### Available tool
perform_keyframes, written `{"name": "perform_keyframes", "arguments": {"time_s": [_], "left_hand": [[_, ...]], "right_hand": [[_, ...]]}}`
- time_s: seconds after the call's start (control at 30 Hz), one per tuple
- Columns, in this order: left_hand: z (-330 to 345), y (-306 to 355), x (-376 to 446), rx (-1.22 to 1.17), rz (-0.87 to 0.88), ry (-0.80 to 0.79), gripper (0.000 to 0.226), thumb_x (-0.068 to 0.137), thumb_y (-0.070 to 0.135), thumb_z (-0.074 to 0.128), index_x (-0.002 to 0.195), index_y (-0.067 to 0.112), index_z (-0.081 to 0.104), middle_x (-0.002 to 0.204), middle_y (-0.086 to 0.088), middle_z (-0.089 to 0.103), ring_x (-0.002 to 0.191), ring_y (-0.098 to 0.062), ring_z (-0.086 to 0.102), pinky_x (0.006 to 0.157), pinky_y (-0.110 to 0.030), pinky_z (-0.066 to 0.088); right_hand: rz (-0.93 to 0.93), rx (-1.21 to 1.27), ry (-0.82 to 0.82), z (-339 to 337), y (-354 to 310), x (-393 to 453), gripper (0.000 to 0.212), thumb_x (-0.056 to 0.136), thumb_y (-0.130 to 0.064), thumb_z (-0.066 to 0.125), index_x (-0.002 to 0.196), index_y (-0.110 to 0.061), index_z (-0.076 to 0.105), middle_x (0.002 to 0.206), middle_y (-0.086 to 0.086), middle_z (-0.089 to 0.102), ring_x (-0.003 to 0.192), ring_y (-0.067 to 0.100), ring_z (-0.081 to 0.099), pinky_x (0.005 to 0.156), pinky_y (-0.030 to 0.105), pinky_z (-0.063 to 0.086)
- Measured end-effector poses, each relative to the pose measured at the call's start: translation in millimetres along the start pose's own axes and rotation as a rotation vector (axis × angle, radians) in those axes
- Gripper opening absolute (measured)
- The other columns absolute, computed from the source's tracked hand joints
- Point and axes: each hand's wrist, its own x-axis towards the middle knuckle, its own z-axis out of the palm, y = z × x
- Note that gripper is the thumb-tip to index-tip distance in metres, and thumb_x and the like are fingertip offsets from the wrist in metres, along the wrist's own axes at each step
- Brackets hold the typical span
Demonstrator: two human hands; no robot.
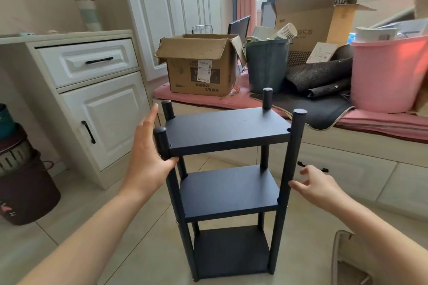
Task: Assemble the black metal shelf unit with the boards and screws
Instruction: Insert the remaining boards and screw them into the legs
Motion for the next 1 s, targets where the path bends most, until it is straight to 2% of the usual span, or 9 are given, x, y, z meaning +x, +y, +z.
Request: {"name": "perform_keyframes", "arguments": {"time_s": [0.03, 0.1, 0.2, 0.33, 0.5, 0.67, 0.77, 0.9, 1.0], "left_hand": [[2.7, 4.1, -2.7, 0.081, 0.031, 0.048, 0.109, 0.073, -0.006, 0.083, 0.157, 0.029, 0.025, 0.147, 0.007, 0.036, 0.129, 0.020, 0.032, 0.105, -0.007, 0.034], [8.3, 13.5, -6.2, 0.362, 0.142, 0.101, 0.098, 0.073, -0.010, 0.079, 0.154, 0.023, 0.036, 0.158, -0.002, 0.033, 0.152, -0.017, 0.021, 0.125, -0.041, 0.022], [20.9, 24.1, -9.3, 0.717, 0.335, 0.054, 0.086, 0.067, -0.020, 0.072, 0.144, 0.014, 0.054, 0.153, -0.010, 0.046, 0.151, -0.038, 0.022, 0.123, -0.056, 0.010], [48.3, 42.1, -17.3, 0.830, 0.430, -0.071, 0.081, 0.066, -0.016, 0.074, 0.141, 0.011, 0.058, 0.146, -0.010, 0.055, 0.146, -0.037, 0.035, 0.120, -0.057, 0.019], [88.2, 64.6, -23.9, 0.704, 0.368, -0.202, 0.080, 0.092, 0.005, 0.058, 0.160, 0.019, 0.018, 0.166, 0.001, 0.024, 0.156, -0.022, 0.007, 0.124, -0.045, -0.008], [117.0, 90.1, -36.9, 0.546, 0.371, -0.177, 0.079, 0.083, 0.013, 0.070, 0.155, 0.017, 0.036, 0.160, -0.002, 0.038, 0.153, -0.026, 0.023, 0.123, -0.047, 0.000], [129.5, 96.7, -35.4, 0.466, 0.349, -0.136, 0.072, 0.081, 0.021, 0.078, 0.147, 0.017, 0.050, 0.150, -0.003, 0.051, 0.144, -0.029, 0.040, 0.120, -0.054, 0.003], [141.2, 95.7, -32.4, 0.303, 0.367, -0.091, 0.063, 0.077, 0.017, 0.081, 0.136, 0.019, 0.061, 0.140, -0.001, 0.060, 0.134, -0.026, 0.048, 0.117, -0.048, 0.001], [144.7, 89.8, -29.0, 0.197, 0.425, -0.090, 0.061, 0.076, 0.010, 0.081, 0.133, 0.019, 0.063, 0.137, 0.000, 0.061, 0.132, -0.021, 0.043, 0.117, -0.037, -0.006]], "right_hand": [[-0.042, 0.070, -0.024, 0.7, -1.2, 0.0, 0.051, 0.093, -0.035, 0.065, 0.137, -0.018, 0.044, 0.123, 0.006, 0.063, 0.109, 0.024, 0.061, 0.083, 0.032, 0.048], [-0.129, 0.181, -0.047, 3.7, -4.9, 1.5, 0.052, 0.094, -0.025, 0.065, 0.139, -0.026, 0.041, 0.124, 0.003, 0.061, 0.108, 0.021, 0.060, 0.085, 0.032, 0.048], [-0.192, 0.276, 0.017, 6.8, -10.0, 4.5, 0.034, 0.096, -0.015, 0.060, 0.126, -0.026, 0.049, 0.118, -0.001, 0.063, 0.106, 0.019, 0.059, 0.088, 0.033, 0.048], [-0.221, 0.354, 0.031, 5.8, -12.7, 2.6, 0.030, 0.096, -0.009, 0.059, 0.121, -0.025, 0.053, 0.117, -0.002, 0.064, 0.109, 0.018, 0.058, 0.091, 0.038, 0.051], [-0.208, 0.402, 0.059, 7.7, -12.6, -2.0, 0.026, 0.095, -0.007, 0.060, 0.113, -0.026, 0.055, 0.101, -0.005, 0.065, 0.099, 0.019, 0.062, 0.086, 0.044, 0.056], [-0.224, 0.384, 0.114, 13.8, -10.2, -5.6, 0.028, 0.092, -0.005, 0.064, 0.112, -0.023, 0.058, 0.098, -0.005, 0.064, 0.093, 0.015, 0.061, 0.074, 0.024, 0.048], [-0.253, 0.385, 0.114, 13.3, -4.5, -12.3, 0.032, 0.091, -0.006, 0.066, 0.108, -0.030, 0.055, 0.093, -0.012, 0.062, 0.082, -0.001, 0.059, 0.062, 0.008, 0.041], [-0.268, 0.404, 0.093, 6.0, 3.9, -26.8, 0.040, 0.090, -0.007, 0.068, 0.108, -0.039, 0.051, 0.091, -0.024, 0.059, 0.079, -0.008, 0.058, 0.057, 0.010, 0.045], [-0.254, 0.403, 0.085, -0.6, 8.1, -37.8, 0.040, 0.089, -0.010, 0.070, 0.114, -0.037, 0.055, 0.095, -0.019, 0.065, 0.083, -0.004, 0.062, 0.061, 0.010, 0.046]]}}
